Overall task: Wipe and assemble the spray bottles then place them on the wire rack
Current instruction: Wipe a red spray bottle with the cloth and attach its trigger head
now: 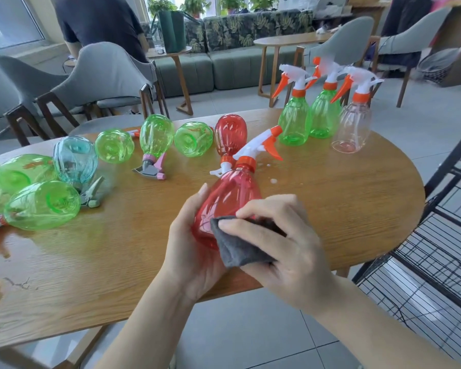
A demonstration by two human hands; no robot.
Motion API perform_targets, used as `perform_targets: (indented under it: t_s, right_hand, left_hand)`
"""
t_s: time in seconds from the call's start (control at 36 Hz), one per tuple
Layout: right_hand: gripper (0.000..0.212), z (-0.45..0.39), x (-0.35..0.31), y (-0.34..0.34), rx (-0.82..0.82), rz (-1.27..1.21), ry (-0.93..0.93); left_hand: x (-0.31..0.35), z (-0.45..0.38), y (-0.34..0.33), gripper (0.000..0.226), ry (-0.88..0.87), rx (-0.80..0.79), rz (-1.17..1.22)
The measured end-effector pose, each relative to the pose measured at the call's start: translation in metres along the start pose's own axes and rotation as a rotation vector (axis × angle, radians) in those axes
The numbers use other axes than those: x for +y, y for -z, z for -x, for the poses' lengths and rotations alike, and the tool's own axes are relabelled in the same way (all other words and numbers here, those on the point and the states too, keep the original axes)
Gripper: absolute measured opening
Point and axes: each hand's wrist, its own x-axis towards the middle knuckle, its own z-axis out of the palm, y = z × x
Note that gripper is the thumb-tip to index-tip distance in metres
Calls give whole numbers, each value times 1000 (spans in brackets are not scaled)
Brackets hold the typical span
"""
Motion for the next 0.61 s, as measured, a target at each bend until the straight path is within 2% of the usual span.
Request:
perform_targets:
  t_s: [0.11,0.19,0.42,0.53,0.61]
  right_hand:
    - [28,-7,7,-4,90,-137,-273]
    - [29,-12,11,-4,136,-171,-462]
    - [18,-12,8,-9,245,-197,-686]
    - [16,-14,9,-6,252,-298,-698]
    - [18,-12,5,-4,221,-265,-558]
  left_hand:
    - [1,-3,6,51,-16,8,-96]
    - [2,-2,10,58,13,-17,-126]
    - [7,-2,9,52,53,-31,-153]
    - [9,-1,7,44,48,-45,-152]
    - [6,-2,-2,35,-12,41,-136]
